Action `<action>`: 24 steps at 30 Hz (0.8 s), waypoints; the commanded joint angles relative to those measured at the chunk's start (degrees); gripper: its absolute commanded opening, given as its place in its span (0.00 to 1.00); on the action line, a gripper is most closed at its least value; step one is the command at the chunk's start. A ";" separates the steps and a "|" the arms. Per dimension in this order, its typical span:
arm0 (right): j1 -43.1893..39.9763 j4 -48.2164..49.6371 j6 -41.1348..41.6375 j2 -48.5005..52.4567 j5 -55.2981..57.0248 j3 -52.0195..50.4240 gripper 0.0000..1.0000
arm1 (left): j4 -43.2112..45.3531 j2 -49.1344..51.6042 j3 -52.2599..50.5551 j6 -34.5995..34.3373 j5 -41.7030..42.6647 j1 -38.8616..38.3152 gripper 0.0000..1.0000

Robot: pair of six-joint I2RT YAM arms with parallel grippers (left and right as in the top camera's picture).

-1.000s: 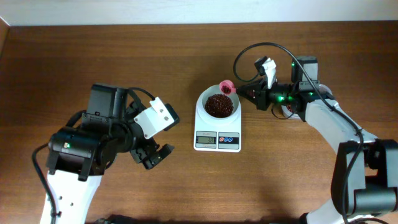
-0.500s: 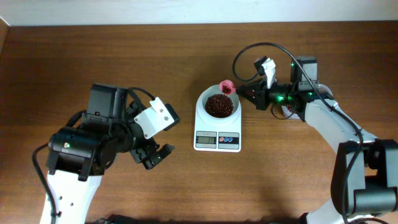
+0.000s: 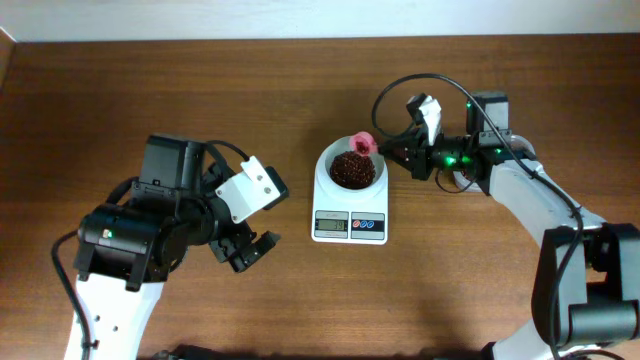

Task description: Scoop and weigh 50g on scale

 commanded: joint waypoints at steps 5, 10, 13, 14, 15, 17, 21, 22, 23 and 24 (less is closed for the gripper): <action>0.09 0.81 0.81 -0.07 0.81 0.13 0.04 | 0.09 -0.24 -0.42 1.09 0.83 0.35 0.99; 0.02 0.87 0.81 -0.07 -2.27 0.13 0.04 | 0.07 -0.24 -0.42 1.09 0.83 0.35 0.99; 0.04 0.79 0.83 -0.61 -5.44 0.39 0.04 | 0.07 -0.24 -0.42 1.09 0.83 0.35 0.99; 0.04 0.79 0.81 -1.42 -5.35 0.44 0.04 | 0.07 -0.24 -0.42 1.09 0.83 0.35 0.99; 0.09 0.72 0.81 -2.38 -4.68 0.44 0.04 | 0.07 -0.24 -0.42 1.09 0.83 0.35 0.99; 0.39 -0.85 0.76 -4.94 0.74 0.44 0.04 | 0.07 -0.24 -0.44 1.09 0.83 0.35 0.99; 2.95 -4.74 -3.80 -9.09 9.20 0.44 0.04 | 0.07 -0.24 -0.42 1.09 0.83 0.35 0.99; 5.16 -7.52 -5.66 -10.69 16.26 0.44 0.04 | 0.07 -0.24 -0.42 1.09 0.83 0.35 0.99; 6.38 -9.14 -7.54 -11.45 19.54 0.44 0.04 | 0.07 -0.24 -0.42 1.09 0.83 0.35 0.99; 7.72 -10.47 -8.72 -12.17 23.37 0.44 0.04 | 0.07 -0.24 -0.42 1.09 0.83 0.35 0.99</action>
